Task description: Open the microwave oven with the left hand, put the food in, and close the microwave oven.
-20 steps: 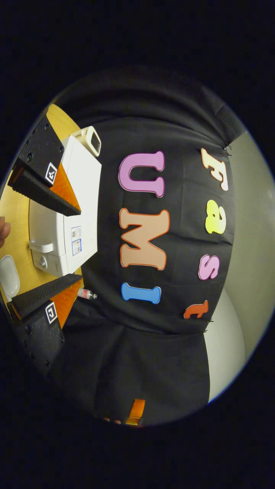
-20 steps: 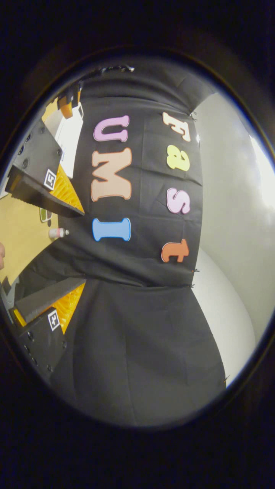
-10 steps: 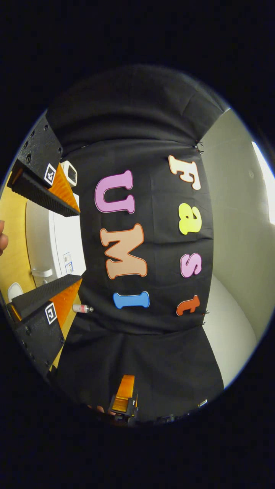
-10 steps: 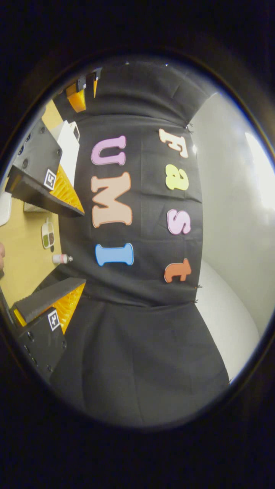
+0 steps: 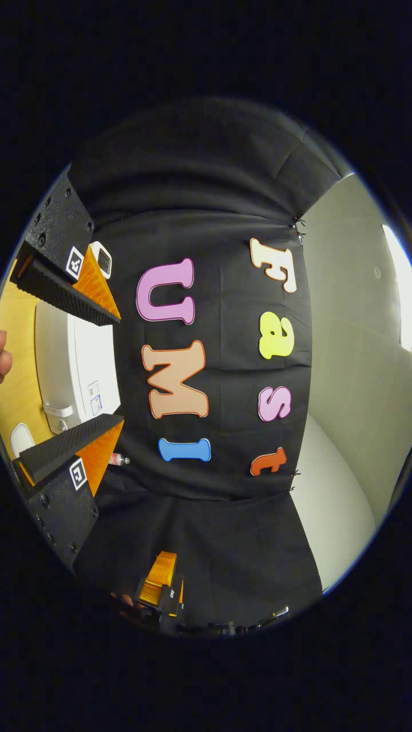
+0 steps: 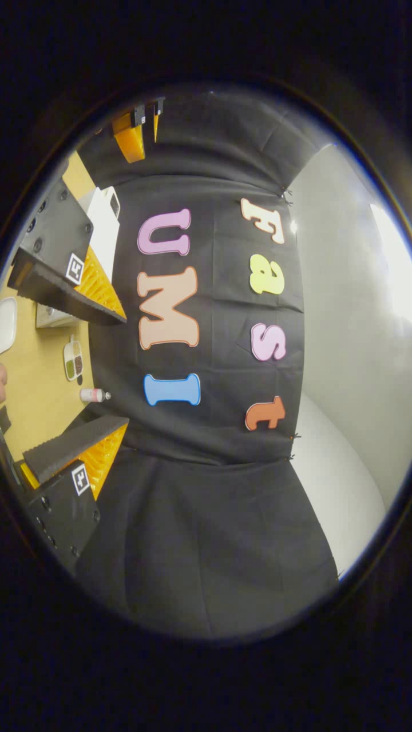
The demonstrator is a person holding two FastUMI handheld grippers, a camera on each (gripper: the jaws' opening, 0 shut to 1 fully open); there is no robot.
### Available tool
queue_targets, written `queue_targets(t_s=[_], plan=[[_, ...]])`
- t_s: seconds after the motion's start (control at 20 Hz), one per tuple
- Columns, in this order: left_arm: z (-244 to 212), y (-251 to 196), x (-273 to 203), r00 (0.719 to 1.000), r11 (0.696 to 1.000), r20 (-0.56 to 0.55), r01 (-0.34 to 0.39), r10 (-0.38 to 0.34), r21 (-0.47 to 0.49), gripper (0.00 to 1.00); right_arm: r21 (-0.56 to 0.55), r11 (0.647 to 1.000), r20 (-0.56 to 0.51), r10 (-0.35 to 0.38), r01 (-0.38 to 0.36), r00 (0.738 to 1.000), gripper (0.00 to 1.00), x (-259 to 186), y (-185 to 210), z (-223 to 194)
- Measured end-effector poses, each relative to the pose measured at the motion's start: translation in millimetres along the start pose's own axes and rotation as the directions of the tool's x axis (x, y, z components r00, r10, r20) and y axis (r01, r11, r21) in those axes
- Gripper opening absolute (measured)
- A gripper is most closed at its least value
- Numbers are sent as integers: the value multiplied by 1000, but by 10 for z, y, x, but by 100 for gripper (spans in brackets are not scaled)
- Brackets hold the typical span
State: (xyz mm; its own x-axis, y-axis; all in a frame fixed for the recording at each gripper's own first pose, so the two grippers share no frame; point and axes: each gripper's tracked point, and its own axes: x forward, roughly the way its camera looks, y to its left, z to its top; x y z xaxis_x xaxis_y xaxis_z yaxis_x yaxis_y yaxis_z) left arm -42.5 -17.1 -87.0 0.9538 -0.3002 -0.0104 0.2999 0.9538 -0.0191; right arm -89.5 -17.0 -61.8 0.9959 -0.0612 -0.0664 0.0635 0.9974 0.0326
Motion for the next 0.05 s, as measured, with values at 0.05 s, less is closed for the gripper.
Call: queue_targets(t_s=[0.05], plan=[[12, 29, 10, 1000, 1000, 4, -3, 4, -2, 97, -11, 1000, 1, -1, 1, 1000, 97, 13, 17, 5]])
